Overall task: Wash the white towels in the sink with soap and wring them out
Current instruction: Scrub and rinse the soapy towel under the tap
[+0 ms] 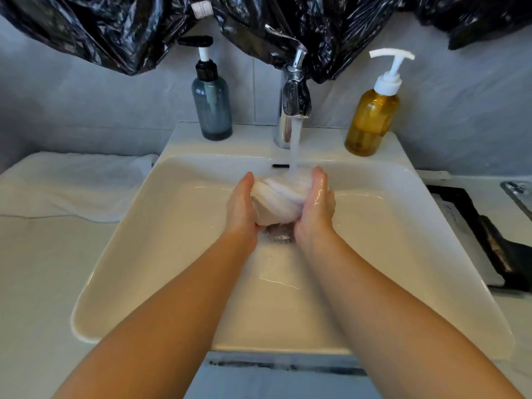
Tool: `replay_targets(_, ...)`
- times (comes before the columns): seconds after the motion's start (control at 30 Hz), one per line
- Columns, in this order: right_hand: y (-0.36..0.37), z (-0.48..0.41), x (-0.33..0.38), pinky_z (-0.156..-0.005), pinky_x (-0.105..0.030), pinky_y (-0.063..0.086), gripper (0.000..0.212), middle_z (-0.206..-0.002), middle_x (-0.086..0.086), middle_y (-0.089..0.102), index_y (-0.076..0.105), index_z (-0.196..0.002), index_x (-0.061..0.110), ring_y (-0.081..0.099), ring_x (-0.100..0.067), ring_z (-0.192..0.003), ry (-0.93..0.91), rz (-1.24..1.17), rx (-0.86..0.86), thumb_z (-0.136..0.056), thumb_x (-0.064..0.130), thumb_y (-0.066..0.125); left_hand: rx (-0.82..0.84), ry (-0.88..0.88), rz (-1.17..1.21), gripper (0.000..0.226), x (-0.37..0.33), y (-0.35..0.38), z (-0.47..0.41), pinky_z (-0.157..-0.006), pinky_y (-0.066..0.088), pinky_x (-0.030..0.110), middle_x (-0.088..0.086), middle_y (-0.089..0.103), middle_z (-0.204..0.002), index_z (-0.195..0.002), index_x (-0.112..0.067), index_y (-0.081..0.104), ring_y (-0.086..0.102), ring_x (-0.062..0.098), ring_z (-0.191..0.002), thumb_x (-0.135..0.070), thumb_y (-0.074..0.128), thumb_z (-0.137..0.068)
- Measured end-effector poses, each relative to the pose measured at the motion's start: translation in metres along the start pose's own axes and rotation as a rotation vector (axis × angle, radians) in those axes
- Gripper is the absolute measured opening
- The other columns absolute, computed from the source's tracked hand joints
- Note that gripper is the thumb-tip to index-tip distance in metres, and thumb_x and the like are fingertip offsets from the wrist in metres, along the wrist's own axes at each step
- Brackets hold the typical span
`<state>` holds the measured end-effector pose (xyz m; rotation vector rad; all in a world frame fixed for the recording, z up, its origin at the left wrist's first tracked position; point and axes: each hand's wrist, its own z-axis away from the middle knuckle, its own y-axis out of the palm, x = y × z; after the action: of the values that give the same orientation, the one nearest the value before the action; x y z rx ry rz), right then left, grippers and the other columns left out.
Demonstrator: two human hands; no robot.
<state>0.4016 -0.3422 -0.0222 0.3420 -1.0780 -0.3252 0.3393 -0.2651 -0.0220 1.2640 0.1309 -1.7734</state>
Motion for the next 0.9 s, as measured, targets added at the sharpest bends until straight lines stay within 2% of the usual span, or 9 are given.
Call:
replay_targets(0.1, 0.002, -0.005, 0.002, -0.092, -0.050, 0.056, 0.037, -0.110, -0.008, 0.068, 0.056, -0.118, 0.021, 0.067, -0.028, -0.102, -0.035, -0.002, 0.017, -0.090, 0.044, 0.061, 0.010, 0.046, -0.020, 0.053, -0.001, 0.000, -0.003, -0.095, 0.053, 0.046, 0.008, 0.068, -0.120, -0.128, -0.018, 0.059, 0.065, 0.026, -0.108, -0.056, 0.057, -0.090)
replay_targets(0.23, 0.004, -0.005, 0.003, -0.092, -0.049, 0.056, 0.057, -0.114, -0.007, 0.067, 0.054, -0.127, 0.025, 0.066, -0.029, -0.100, 0.010, 0.067, 0.064, -0.082, 0.059, 0.058, 0.019, 0.105, -0.087, 0.049, -0.005, 0.000, 0.000, -0.093, 0.055, 0.049, 0.009, 0.063, -0.120, -0.126, -0.020, 0.053, 0.062, 0.029, -0.108, -0.056, 0.054, -0.093)
replay_targets(0.33, 0.002, 0.002, 0.010, -0.088, -0.049, 0.057, 0.048, -0.105, -0.010, 0.070, 0.058, -0.115, 0.021, 0.068, -0.031, -0.095, 0.022, 0.100, 0.078, -0.086, 0.059, 0.053, 0.047, 0.117, -0.156, 0.045, -0.009, 0.005, 0.013, -0.089, 0.055, 0.055, 0.012, 0.059, -0.120, -0.121, -0.022, 0.049, 0.059, 0.033, -0.109, -0.057, 0.052, -0.093)
replay_targets(0.4, -0.001, 0.001, 0.018, -0.086, -0.052, 0.057, 0.051, -0.103, -0.012, 0.071, 0.059, -0.114, 0.018, 0.068, -0.034, -0.094, 0.033, 0.097, 0.113, -0.087, 0.061, 0.051, 0.072, 0.137, -0.224, 0.045, -0.012, 0.009, 0.022, -0.087, 0.056, 0.054, 0.014, 0.057, -0.120, -0.121, -0.021, 0.047, 0.058, 0.035, -0.108, -0.057, 0.050, -0.094)
replay_targets(0.53, -0.015, 0.005, 0.035, -0.081, -0.070, 0.050, 0.067, -0.120, -0.021, 0.066, 0.057, -0.128, 0.020, 0.065, -0.047, -0.101, 0.082, 0.115, 0.272, -0.078, 0.064, 0.055, 0.149, 0.219, -0.309, 0.041, -0.019, 0.012, 0.039, -0.085, 0.057, 0.052, 0.015, 0.055, -0.121, -0.121, -0.020, 0.045, 0.058, 0.035, -0.109, -0.054, 0.047, -0.097)
replay_targets(0.63, -0.028, 0.021, 0.044, -0.077, -0.065, 0.054, 0.056, -0.124, -0.023, 0.061, 0.051, -0.133, 0.016, 0.062, -0.045, -0.106, 0.089, 0.174, 0.412, -0.089, 0.051, 0.055, 0.170, 0.259, -0.401, 0.042, -0.025, 0.010, 0.039, -0.087, 0.057, 0.053, 0.014, 0.056, -0.121, -0.122, -0.020, 0.046, 0.058, 0.035, -0.110, -0.055, 0.044, -0.098)
replay_targets(0.7, -0.027, 0.017, 0.045, -0.076, -0.064, 0.056, 0.053, -0.123, -0.019, 0.061, 0.048, -0.134, 0.018, 0.064, -0.042, -0.104, 0.025, 0.188, 0.378, -0.090, 0.046, 0.060, 0.220, 0.287, -0.504, 0.042, -0.028, 0.005, 0.037, -0.089, 0.057, 0.049, 0.012, 0.056, -0.120, -0.123, -0.022, 0.046, 0.059, 0.033, -0.110, -0.056, 0.040, -0.099)
replay_targets(0.77, -0.018, 0.013, 0.049, -0.074, -0.066, 0.056, 0.058, -0.119, -0.016, 0.063, 0.052, -0.130, 0.022, 0.065, -0.042, -0.100, -0.060, 0.195, 0.311, -0.082, 0.048, 0.071, 0.328, 0.330, -0.592, 0.044, -0.033, -0.002, 0.029, -0.090, 0.057, 0.046, 0.010, 0.057, -0.121, -0.127, -0.023, 0.046, 0.061, 0.030, -0.110, -0.057, 0.042, -0.099)
replay_targets(0.9, -0.003, 0.005, 0.057, -0.073, -0.059, 0.058, 0.067, -0.113, -0.012, 0.068, 0.058, -0.122, 0.025, 0.068, -0.037, -0.097, -0.127, 0.317, 0.301, -0.063, 0.052, 0.077, 0.490, 0.387, -0.737, 0.051, -0.046, -0.013, 0.020, -0.089, 0.058, 0.045, 0.011, 0.060, -0.125, -0.134, -0.020, 0.045, 0.067, 0.027, -0.107, -0.045, 0.061, -0.093)
